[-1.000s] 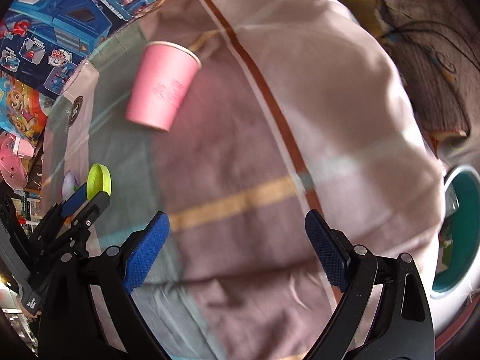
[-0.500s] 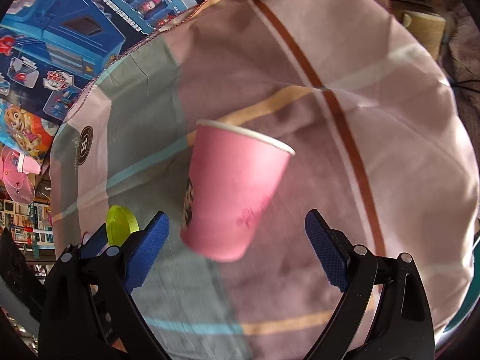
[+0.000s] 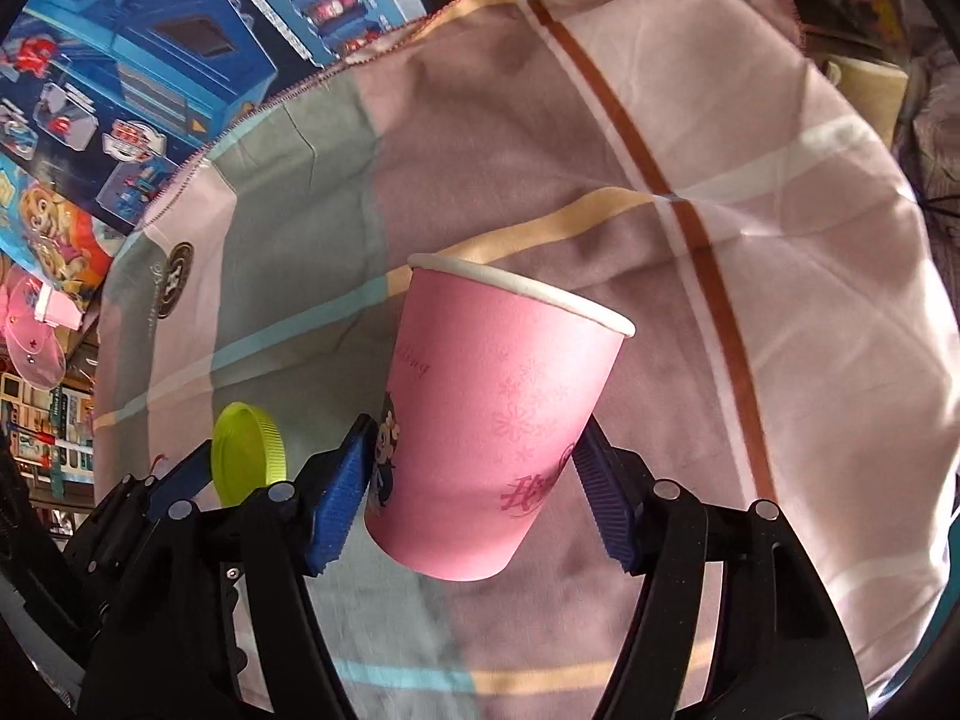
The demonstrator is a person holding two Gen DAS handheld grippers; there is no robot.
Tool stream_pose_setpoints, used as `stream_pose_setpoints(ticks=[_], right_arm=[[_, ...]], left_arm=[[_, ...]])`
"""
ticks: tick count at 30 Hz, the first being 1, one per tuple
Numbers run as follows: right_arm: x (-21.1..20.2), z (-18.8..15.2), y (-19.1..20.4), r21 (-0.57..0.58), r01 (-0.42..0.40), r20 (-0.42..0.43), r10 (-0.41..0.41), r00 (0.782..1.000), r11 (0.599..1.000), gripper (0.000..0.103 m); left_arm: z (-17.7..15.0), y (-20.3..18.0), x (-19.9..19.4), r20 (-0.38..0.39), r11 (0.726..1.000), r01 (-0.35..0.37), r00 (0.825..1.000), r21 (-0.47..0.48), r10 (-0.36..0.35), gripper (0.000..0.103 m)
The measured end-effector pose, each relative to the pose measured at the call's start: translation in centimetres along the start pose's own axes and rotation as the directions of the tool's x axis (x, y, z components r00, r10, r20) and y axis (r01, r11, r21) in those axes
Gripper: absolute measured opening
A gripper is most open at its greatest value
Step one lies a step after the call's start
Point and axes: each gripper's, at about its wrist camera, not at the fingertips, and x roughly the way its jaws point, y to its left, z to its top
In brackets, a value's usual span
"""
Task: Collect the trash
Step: 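Carry the lid and pink cup over the teal bucket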
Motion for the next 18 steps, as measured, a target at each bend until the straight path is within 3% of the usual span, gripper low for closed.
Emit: stream_pose_setpoints(ticks=[8,18], right_arm=[[-6.2,-4.3,-3.3,0.028,-0.03,0.075,0.028,0.997,0.999,0.063],[-15.6,-11.6,-13.9,0.146,-0.014,0.182,-0.013,0.983,0.989,0.064]], left_arm=[[-1.3,-5.4,-2.8,0.023,0.996,0.028,0.999,0.08,-0.03,0.056],[-3.5,-16.6,-4.1,-0.012,0.968,0.131,0.991,0.213,-0.132,0.056]])
